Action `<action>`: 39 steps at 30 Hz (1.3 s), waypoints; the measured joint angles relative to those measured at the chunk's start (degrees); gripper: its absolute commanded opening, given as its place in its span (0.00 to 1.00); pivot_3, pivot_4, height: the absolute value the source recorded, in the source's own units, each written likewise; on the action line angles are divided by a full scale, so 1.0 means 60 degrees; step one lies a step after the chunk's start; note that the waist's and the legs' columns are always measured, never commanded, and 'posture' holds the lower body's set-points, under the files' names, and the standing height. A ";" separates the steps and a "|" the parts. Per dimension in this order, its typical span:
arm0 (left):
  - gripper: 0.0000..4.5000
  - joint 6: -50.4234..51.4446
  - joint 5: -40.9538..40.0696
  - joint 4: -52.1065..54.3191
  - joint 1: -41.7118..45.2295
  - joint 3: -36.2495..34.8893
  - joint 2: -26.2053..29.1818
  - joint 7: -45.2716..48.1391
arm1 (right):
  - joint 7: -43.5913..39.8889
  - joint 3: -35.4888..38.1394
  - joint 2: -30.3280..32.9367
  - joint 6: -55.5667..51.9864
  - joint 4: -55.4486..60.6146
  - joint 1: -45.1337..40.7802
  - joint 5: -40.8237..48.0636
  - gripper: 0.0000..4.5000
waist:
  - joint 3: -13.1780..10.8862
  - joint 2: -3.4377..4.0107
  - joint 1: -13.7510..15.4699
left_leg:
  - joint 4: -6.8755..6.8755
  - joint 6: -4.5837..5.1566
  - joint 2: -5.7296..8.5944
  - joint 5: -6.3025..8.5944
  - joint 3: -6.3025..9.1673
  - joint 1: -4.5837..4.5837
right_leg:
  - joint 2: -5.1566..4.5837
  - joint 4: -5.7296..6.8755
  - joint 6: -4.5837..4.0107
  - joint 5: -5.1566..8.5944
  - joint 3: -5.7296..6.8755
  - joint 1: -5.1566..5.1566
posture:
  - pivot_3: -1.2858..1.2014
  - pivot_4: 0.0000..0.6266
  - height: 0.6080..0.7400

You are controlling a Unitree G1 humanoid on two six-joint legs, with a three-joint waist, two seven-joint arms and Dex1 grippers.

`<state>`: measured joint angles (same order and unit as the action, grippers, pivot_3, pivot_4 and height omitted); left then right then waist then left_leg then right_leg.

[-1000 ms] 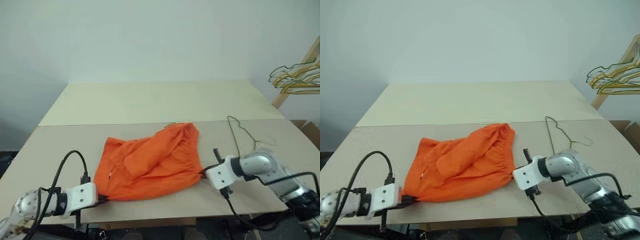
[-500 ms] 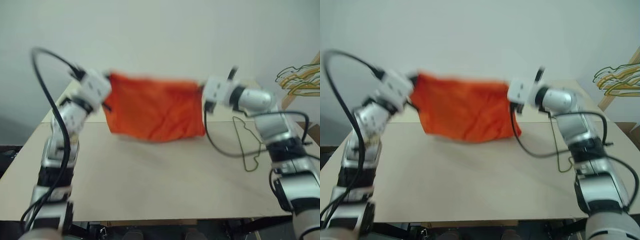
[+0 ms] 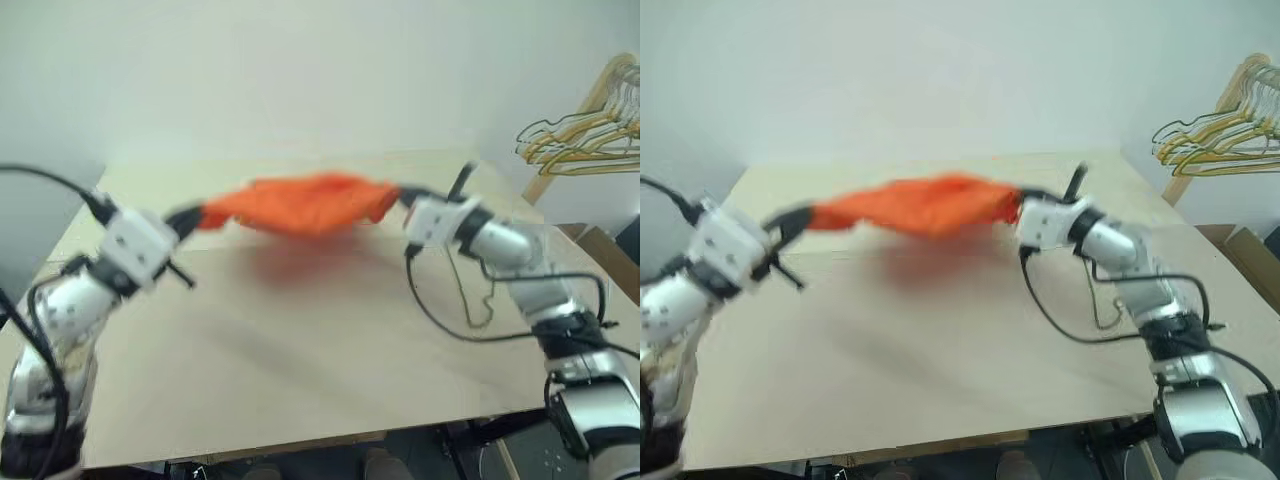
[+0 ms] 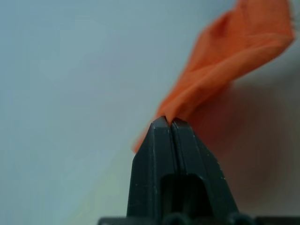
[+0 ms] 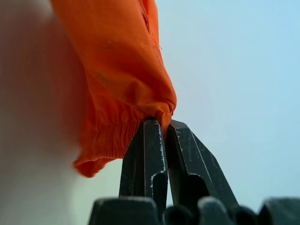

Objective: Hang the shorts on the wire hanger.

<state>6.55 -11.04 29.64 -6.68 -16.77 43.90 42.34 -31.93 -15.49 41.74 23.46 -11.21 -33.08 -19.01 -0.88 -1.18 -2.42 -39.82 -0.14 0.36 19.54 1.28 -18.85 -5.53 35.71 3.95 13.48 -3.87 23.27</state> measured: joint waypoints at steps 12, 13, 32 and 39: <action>0.01 -0.0405 0.1026 0.0640 -0.4174 0.0676 0.1496 0.2468 | -0.4977 -0.1388 0.2236 0.0760 0.1595 0.1495 0.1325 0.00 | -0.0042 0.0027 0.0629 | 0.0032 0.0082 -0.0047 0.0050 -0.0017 0.0204 | 0.0041 -0.0093 -0.0036 0.0031 0.0009 -0.0201 | 0.57 0.00 1.00; 0.01 -0.0350 0.0999 0.0776 -0.4247 0.0679 0.1564 0.2586 | -0.5201 -0.1389 0.2251 0.0750 0.1616 0.1497 0.1399 0.00 | -0.0042 0.0021 0.0644 | 0.0031 0.0083 -0.0051 0.0050 -0.0018 0.0208 | 0.0044 -0.0090 -0.0037 0.0031 0.0009 -0.0204 | 0.57 0.00 1.00; 0.50 0.0599 0.1062 0.1714 -0.4689 0.0935 0.2141 0.3319 | -0.6895 -0.1396 0.2839 0.2249 0.1383 0.1642 0.1897 0.60 | -0.0045 0.0022 0.0664 | 0.0032 0.0100 -0.0053 0.0060 -0.0029 0.0216 | 0.0042 -0.0096 -0.0045 0.0035 0.0008 -0.0208 | 0.56 0.00 1.00; 0.99 0.0718 0.0121 0.1701 -0.4927 -0.0478 0.2235 0.4234 | -0.6934 -0.0392 0.3451 0.0502 0.1750 0.2357 0.3326 1.00 | -0.0050 0.0016 0.0653 | 0.0031 0.0108 -0.0062 0.0064 -0.0027 0.0217 | 0.0041 -0.0094 -0.0054 0.0040 0.0007 -0.0209 | 0.56 0.00 1.00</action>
<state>10.86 -10.31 39.85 -36.24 -19.64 57.32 67.74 -73.54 -17.85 62.45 26.48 -0.71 -18.94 0.94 -1.18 -1.09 1.50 -39.64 0.51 -0.01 19.92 1.11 -17.55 -5.28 35.14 3.63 13.72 -3.83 22.02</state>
